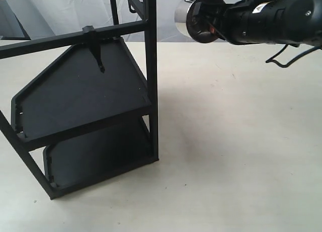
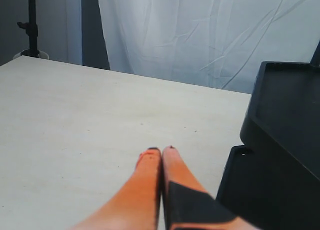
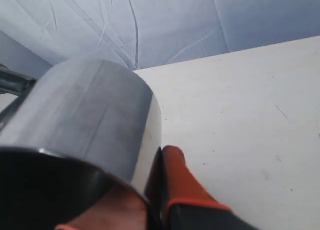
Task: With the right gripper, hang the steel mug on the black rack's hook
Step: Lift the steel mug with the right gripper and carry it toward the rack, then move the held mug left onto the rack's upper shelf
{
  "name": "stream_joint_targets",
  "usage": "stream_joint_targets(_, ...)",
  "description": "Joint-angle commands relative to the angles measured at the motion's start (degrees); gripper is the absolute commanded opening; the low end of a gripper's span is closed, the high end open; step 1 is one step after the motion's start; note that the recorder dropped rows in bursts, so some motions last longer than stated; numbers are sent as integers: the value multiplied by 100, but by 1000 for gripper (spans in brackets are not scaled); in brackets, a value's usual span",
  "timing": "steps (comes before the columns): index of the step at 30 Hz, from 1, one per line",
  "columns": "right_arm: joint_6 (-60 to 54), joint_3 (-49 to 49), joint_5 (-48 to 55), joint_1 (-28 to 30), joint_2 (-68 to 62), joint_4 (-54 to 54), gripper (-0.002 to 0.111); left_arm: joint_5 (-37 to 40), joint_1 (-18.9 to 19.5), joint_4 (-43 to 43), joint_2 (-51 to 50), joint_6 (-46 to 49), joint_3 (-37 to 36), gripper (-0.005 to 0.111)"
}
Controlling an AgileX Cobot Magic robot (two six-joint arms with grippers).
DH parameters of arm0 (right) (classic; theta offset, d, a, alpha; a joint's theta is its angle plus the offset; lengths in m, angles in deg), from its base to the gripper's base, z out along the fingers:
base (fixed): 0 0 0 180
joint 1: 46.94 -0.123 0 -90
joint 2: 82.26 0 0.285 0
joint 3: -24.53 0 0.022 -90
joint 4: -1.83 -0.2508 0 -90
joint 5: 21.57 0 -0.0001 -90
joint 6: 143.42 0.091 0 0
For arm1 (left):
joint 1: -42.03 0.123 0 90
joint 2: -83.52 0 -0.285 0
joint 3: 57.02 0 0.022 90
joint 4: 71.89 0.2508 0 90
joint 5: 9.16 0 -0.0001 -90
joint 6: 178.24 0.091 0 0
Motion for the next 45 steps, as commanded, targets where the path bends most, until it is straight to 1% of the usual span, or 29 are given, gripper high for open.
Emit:
stream_joint_targets(1,-8,273,-65,-214,-229,266,-1,-40,8,-96,28,-11,2,2)
stream_joint_targets(5,-8,341,-343,-485,-336,355,-1,-40,8,-107,28,-11,2,2)
stream_joint_targets(9,-8,363,-589,-633,-377,355,-1,-40,8,-150,28,-11,2,2)
stream_joint_targets(15,-8,363,-628,-729,-386,355,-1,-50,8,-215,28,-11,2,2)
stream_joint_targets(22,-20,363,-617,-983,-386,368,-1,-50,8,-250,28,-11,2,2)
stream_joint_targets(32,-20,363,-538,-1122,-386,368,-1,-50,8,-254,28,-11,2,2)
stream_joint_targets(45,-165,363,-148,-1165,-386,368,-1,-50,8,-254,28,-11,2,2)
